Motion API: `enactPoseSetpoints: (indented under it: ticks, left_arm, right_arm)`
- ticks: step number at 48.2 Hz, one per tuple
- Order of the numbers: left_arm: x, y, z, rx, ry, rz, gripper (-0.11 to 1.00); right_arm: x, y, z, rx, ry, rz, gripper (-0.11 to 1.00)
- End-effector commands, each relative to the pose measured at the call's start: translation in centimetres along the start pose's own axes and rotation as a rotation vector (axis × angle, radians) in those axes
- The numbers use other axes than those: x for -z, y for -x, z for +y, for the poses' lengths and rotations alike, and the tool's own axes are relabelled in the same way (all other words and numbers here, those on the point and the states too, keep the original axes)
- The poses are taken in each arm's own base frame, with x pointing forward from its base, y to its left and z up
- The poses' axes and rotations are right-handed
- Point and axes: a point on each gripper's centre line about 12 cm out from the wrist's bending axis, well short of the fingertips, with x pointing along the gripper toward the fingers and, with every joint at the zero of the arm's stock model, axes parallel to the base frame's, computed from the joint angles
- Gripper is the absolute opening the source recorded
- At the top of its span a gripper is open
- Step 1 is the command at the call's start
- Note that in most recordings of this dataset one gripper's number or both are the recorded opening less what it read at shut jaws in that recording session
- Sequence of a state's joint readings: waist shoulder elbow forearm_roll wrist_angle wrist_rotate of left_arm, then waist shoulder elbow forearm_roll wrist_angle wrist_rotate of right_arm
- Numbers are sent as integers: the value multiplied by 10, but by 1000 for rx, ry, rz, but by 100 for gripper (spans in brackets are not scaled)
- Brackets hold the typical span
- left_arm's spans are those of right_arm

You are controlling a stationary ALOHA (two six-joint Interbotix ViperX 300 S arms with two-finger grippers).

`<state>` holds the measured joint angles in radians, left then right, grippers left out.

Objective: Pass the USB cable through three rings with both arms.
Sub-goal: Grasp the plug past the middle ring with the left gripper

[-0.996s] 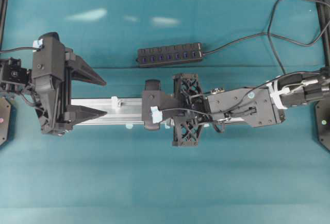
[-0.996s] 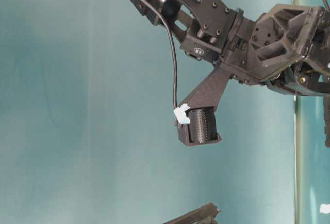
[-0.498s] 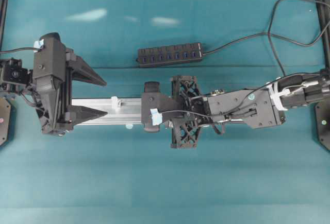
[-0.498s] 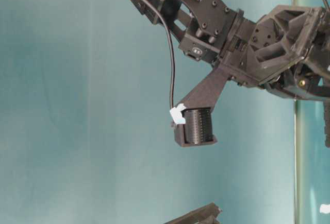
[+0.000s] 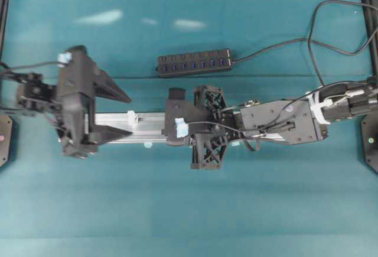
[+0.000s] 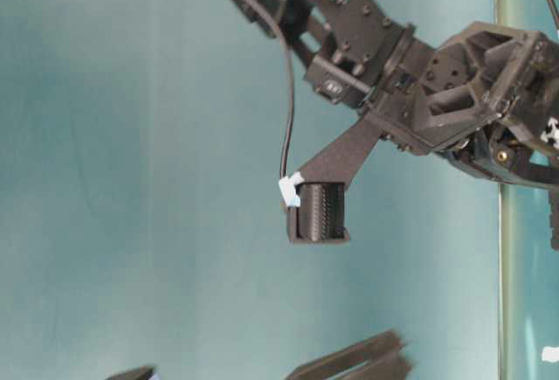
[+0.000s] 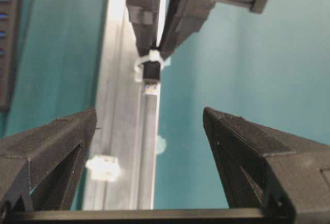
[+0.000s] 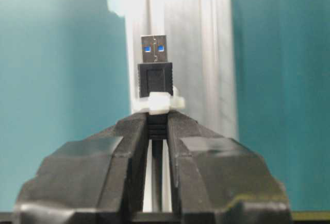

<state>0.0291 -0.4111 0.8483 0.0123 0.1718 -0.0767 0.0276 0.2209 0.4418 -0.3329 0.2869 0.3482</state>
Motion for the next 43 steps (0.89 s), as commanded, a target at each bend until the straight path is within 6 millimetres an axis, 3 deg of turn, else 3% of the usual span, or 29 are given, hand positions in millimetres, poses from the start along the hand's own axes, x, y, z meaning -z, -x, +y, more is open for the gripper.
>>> enactPoseSetpoints:
  ticks: [1, 13, 24, 43]
  left_arm:
    - [-4, -10, -1, 4, -5, -20, 92]
    - [12, -45, -2, 5, -12, 53, 92]
    - [14, -72, -4, 10, -16, 56, 92]
    - [24, -102, -5, 10, -16, 84, 92]
  right_arm:
    - [-10, 9, 3, -21, -38, -66, -6]
    - [-1, 11, 0, -22, -65, -60, -6]
    - [-5, 12, 1, -36, -65, -98, -6]
    - [-7, 12, 1, -43, -66, -117, -7]
